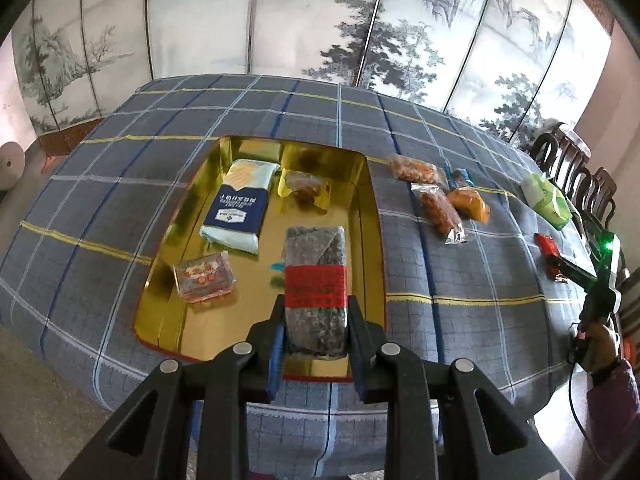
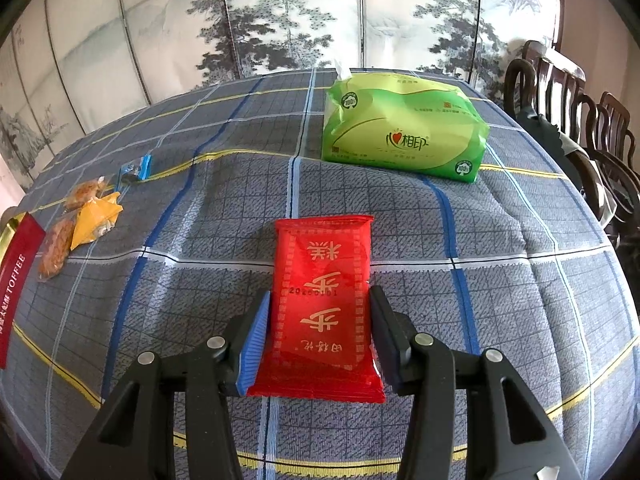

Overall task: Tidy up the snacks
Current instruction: 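Lower the grey bar into the tin and open the left gripper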

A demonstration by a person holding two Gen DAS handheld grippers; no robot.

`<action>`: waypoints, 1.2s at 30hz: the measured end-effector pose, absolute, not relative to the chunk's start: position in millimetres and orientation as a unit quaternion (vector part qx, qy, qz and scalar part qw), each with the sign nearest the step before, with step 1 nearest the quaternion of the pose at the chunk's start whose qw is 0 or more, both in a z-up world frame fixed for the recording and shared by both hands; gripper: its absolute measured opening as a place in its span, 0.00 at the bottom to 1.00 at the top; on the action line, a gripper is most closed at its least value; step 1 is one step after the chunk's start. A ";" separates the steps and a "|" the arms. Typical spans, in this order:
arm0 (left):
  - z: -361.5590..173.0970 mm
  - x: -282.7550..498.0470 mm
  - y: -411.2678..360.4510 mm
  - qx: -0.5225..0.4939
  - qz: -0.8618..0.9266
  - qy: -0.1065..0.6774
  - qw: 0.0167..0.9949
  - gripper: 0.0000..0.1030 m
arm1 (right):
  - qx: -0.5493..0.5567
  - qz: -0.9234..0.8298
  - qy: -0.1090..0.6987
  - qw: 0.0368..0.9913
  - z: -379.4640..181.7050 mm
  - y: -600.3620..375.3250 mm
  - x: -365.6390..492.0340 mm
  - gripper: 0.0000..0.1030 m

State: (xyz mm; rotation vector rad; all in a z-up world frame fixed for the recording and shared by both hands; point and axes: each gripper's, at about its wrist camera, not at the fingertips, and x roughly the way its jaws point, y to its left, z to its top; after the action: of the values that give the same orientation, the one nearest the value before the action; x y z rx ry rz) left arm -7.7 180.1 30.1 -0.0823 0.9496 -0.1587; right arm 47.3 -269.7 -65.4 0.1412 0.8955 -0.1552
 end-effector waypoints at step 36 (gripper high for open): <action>-0.5 40.7 161.5 0.061 -0.029 0.450 0.891 0.26 | 0.054 -0.077 0.436 0.895 -65.6 -265.5 49.7 0.49</action>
State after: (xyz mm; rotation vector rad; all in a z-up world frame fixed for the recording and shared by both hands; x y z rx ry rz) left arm 40.7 161.5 -0.5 0.1259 0.9334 -0.0609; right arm 49.7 -265.5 -65.6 0.1112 0.9047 -0.1592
